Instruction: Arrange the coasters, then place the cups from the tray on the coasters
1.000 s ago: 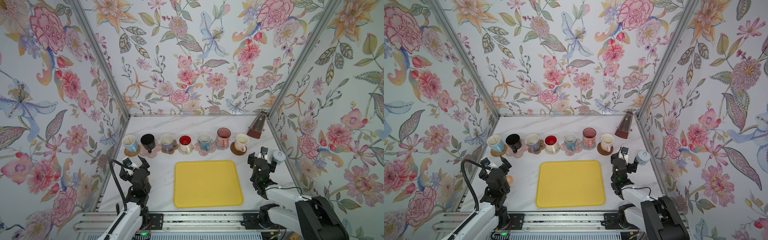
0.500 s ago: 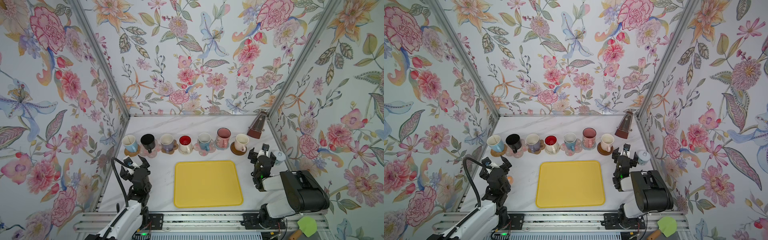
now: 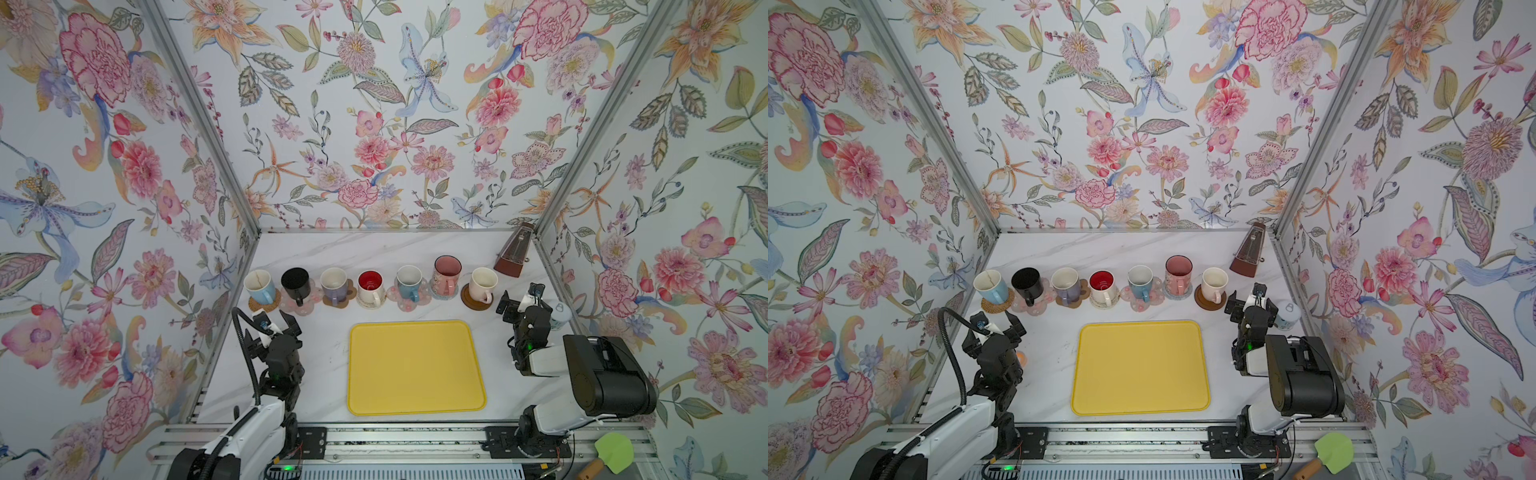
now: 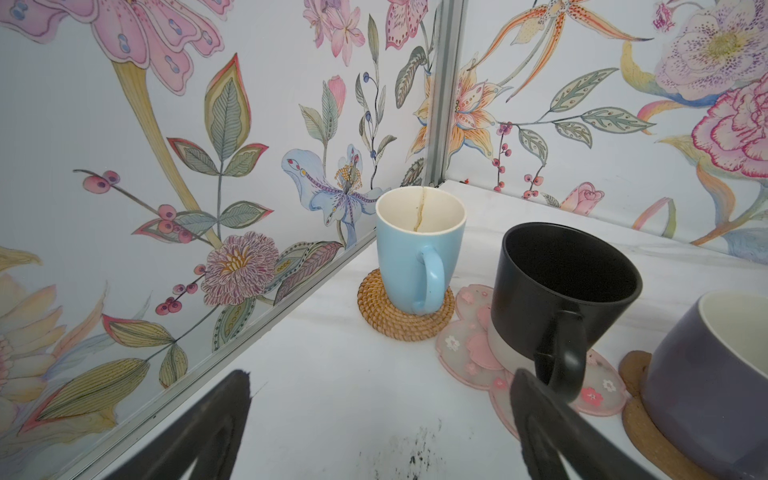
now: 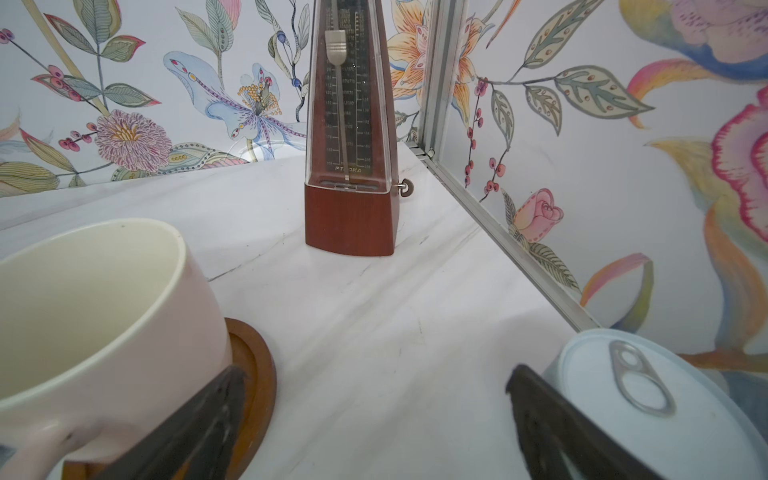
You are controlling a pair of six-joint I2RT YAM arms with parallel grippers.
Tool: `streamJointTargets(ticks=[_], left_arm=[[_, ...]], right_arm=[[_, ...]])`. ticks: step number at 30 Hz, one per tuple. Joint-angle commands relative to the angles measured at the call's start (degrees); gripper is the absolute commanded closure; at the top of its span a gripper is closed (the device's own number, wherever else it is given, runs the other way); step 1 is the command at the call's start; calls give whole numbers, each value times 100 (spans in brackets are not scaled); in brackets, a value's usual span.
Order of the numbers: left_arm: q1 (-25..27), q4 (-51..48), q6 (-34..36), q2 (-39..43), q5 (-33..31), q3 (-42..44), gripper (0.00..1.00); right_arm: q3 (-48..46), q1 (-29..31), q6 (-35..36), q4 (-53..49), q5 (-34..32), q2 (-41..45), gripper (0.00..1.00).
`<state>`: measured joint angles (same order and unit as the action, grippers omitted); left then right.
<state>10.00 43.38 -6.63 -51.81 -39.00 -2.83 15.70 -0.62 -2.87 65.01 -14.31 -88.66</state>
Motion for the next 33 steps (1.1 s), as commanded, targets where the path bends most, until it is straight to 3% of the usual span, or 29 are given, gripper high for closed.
streamJointTargets(ticks=[1,7,12,15,18,21,23,26,29,33], left_arm=[[-120,796,386,-354,349,74,1],[-428,2099,627,-1363,775,22,1],[-797,3071,663,-2335,1913,-210,1],[-1003,3041,411,-2979,2614,-505,1],[-1018,4154,680,-4118,3078,-647,1],[-1027,2668,525,-3488,3045,-939,1],[-1038,3218,611,-3927,3050,-991,1],[-1024,2456,562,-3615,3013,-1105,1],[-1018,3037,620,-3728,3045,-1033,1],[-1017,2945,602,-3730,3022,-1043,1]], right_arm=[[-20,7,-88,114,66,-20,1],[-18,7,-82,128,67,-20,1],[-26,7,-83,140,68,-20,1],[-30,9,-81,148,47,-20,1],[-28,14,-75,148,42,-24,1],[-29,18,-72,153,38,-28,1],[-30,17,-73,145,41,-28,1],[-38,13,-73,152,32,-29,1],[-37,17,-73,159,35,-20,1],[-34,17,-73,162,30,-21,1]])
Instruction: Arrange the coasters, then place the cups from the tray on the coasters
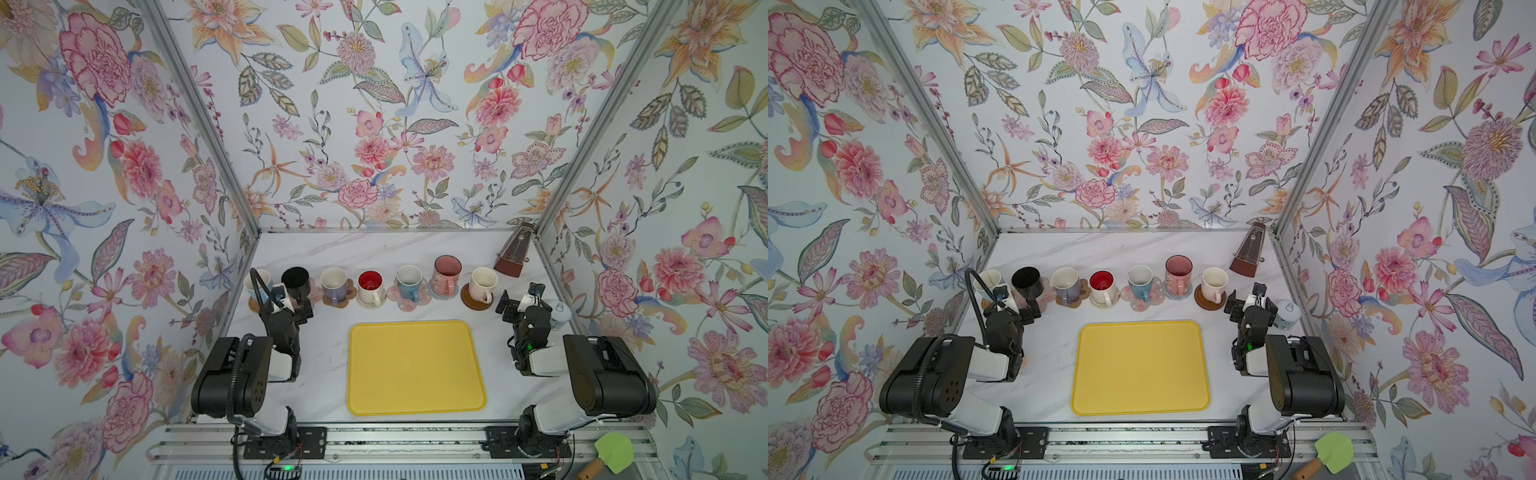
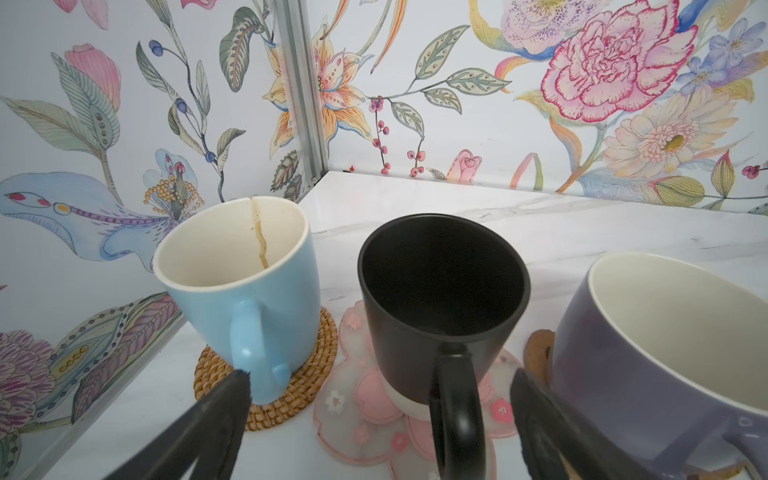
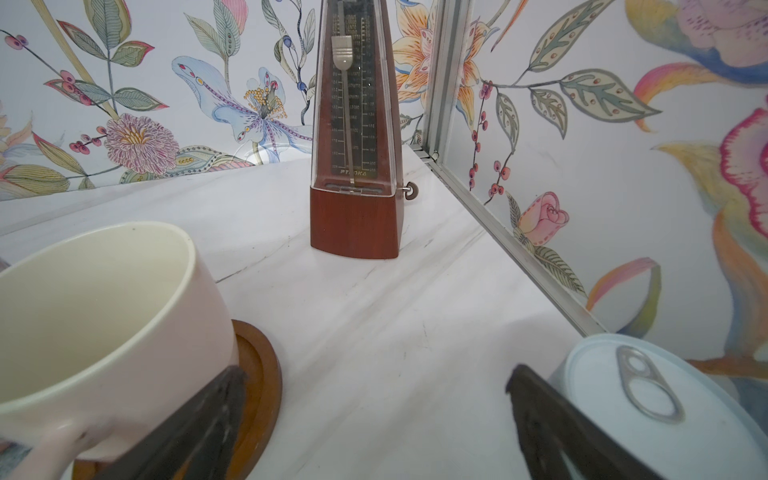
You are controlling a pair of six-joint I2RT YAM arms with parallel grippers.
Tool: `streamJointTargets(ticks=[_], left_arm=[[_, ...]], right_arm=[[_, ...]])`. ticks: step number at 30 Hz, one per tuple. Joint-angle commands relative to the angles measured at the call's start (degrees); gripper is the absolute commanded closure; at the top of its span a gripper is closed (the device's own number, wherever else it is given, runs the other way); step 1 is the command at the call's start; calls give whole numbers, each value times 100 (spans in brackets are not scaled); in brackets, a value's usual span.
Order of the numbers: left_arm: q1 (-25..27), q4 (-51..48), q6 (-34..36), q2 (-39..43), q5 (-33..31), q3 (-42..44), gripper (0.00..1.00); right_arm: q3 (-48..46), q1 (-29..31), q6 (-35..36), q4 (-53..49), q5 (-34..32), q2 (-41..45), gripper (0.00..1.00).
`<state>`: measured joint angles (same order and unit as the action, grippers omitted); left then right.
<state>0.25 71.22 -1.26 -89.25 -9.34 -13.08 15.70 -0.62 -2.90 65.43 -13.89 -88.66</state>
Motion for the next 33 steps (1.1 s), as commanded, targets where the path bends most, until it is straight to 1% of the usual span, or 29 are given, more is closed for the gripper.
streamJointTargets(ticks=[1,12,15,16,30,33], left_arm=[[-36,178,64,22,55,-19,1],[-36,183,83,19,38,-18,1],[-33,35,126,22,181,-80,1],[-13,-102,160,22,183,-81,1],[17,-104,191,22,135,-81,1],[19,-113,194,22,135,-81,1]], right_arm=[[-33,18,-73,127,-6,-19,1],[-14,-17,-97,52,87,-20,1],[-3,-31,-97,31,97,-20,1],[-6,-25,-97,32,105,-19,1],[23,-43,-107,-4,146,-11,1],[110,-97,-138,-180,324,-20,1]])
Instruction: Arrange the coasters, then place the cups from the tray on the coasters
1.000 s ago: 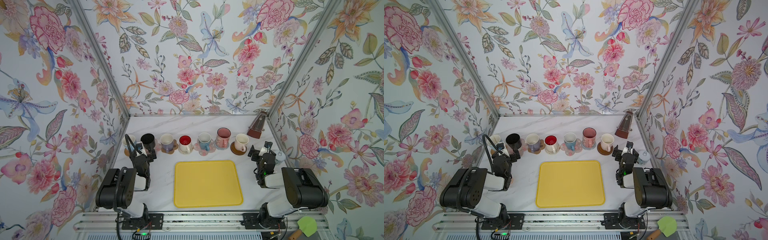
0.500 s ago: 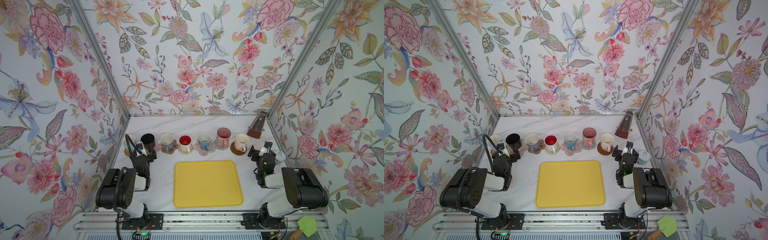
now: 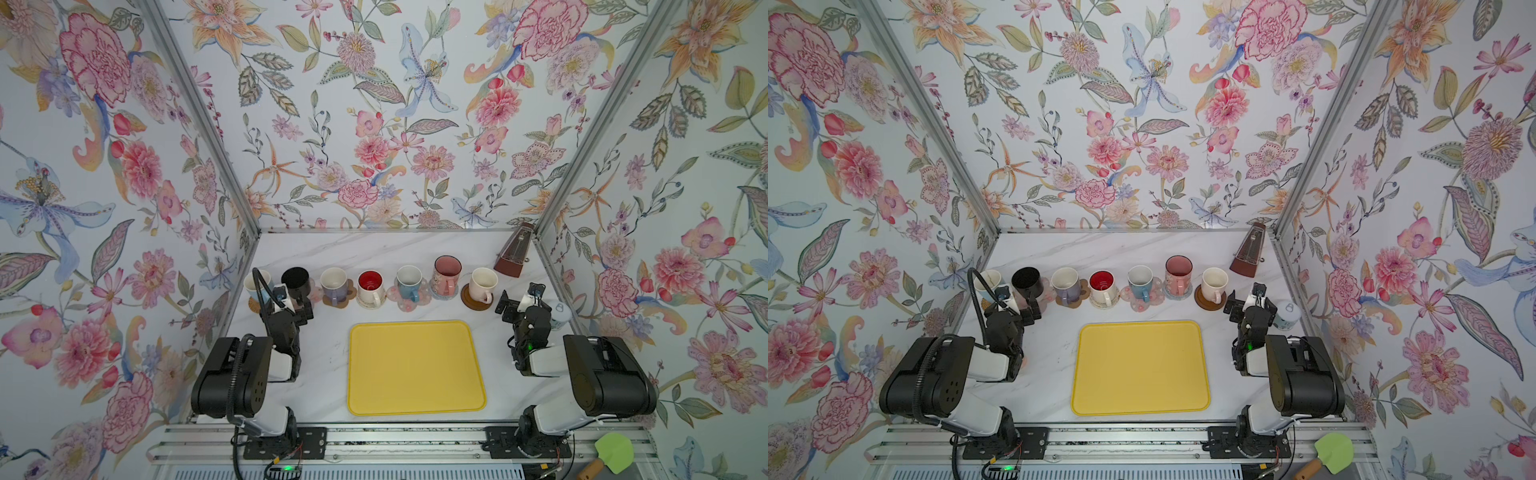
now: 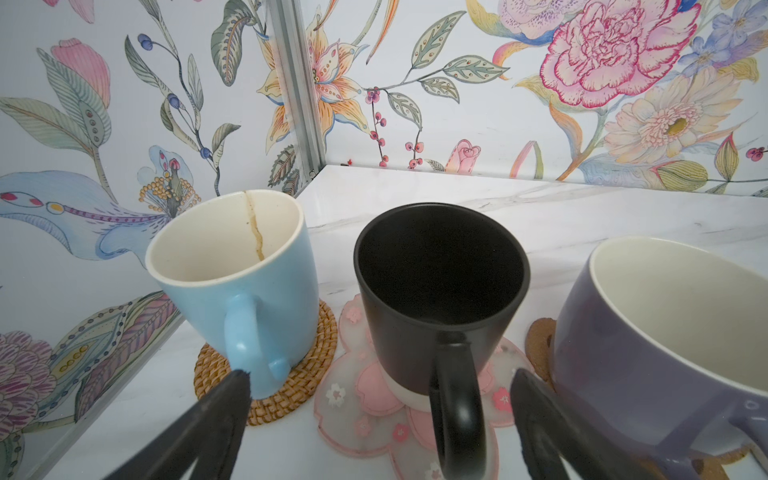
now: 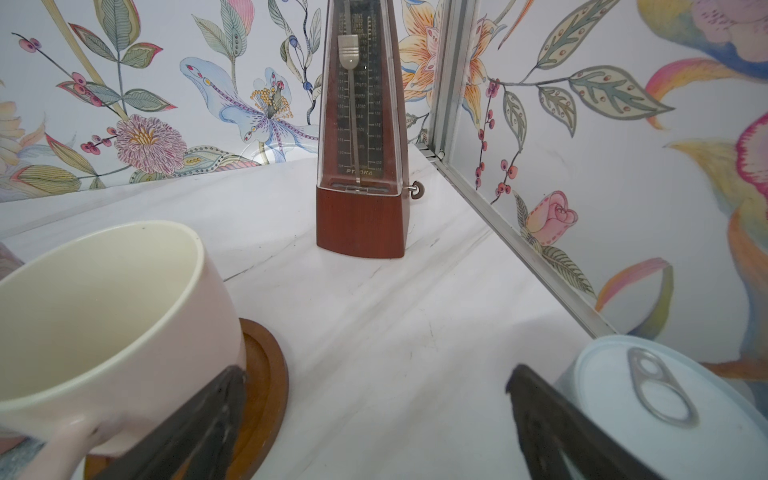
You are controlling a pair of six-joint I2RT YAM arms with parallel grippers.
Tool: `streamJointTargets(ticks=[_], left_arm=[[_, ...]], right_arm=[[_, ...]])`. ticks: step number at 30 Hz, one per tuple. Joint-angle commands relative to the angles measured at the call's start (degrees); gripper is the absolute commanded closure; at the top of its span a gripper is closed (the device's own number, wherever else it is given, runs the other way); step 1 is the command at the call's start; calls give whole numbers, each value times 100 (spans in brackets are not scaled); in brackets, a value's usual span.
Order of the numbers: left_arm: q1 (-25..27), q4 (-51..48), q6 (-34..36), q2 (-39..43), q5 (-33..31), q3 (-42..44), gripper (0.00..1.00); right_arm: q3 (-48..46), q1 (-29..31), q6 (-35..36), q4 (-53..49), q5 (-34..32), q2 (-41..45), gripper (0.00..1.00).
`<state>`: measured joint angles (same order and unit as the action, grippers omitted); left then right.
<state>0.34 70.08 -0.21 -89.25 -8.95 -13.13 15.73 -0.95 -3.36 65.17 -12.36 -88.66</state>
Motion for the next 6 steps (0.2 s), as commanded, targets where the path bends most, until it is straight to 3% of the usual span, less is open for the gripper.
streamJointTargets(ticks=[1,6], left_arm=[[10,1,84,21,95,-76,1],[10,6,84,20,94,-76,1]], right_arm=[[153,-132,-120,-255,313,-11,1],[109,-164,-129,-194,324,7,1]])
